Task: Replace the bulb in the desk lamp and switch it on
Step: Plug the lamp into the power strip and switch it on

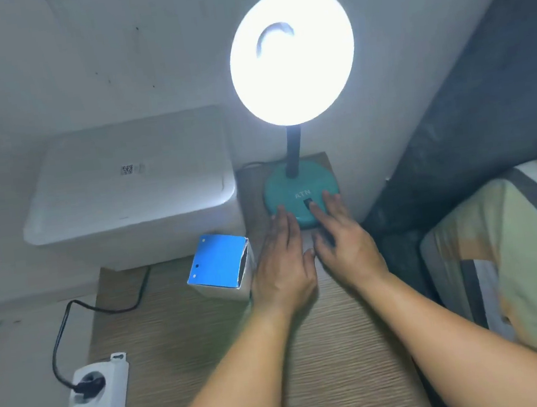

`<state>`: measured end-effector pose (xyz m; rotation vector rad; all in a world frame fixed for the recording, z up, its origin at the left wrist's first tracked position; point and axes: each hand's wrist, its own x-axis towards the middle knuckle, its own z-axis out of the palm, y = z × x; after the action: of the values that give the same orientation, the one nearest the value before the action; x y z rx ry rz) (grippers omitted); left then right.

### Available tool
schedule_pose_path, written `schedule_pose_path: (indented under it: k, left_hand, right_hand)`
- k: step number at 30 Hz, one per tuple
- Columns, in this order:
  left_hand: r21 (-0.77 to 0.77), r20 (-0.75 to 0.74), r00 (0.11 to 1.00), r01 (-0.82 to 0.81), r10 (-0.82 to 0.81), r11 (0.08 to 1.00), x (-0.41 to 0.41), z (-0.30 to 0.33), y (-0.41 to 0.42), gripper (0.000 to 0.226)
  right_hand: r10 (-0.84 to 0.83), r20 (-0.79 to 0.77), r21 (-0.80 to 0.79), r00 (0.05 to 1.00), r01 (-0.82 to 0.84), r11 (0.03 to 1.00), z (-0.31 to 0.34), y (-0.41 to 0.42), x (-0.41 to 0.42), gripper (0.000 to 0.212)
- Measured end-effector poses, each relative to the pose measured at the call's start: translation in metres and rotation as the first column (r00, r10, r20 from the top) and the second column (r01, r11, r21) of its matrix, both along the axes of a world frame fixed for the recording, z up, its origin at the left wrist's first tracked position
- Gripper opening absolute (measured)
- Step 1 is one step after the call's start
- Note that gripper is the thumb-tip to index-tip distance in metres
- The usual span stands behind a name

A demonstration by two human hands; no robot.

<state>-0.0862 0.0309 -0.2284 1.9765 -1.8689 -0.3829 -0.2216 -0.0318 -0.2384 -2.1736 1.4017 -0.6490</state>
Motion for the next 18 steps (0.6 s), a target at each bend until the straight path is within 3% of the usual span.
schedule_pose_path:
  k: [18]
  left_hand:
    - [0.024,-0.02,1.0,-0.009,0.01,1.0,-0.0004,0.0028,-0.0022,0.072]
  right_hand:
    - [0.039,-0.002,-0.018,0.999,-0.039,0.999,-0.001,-0.0004,-0.0009,0.06]
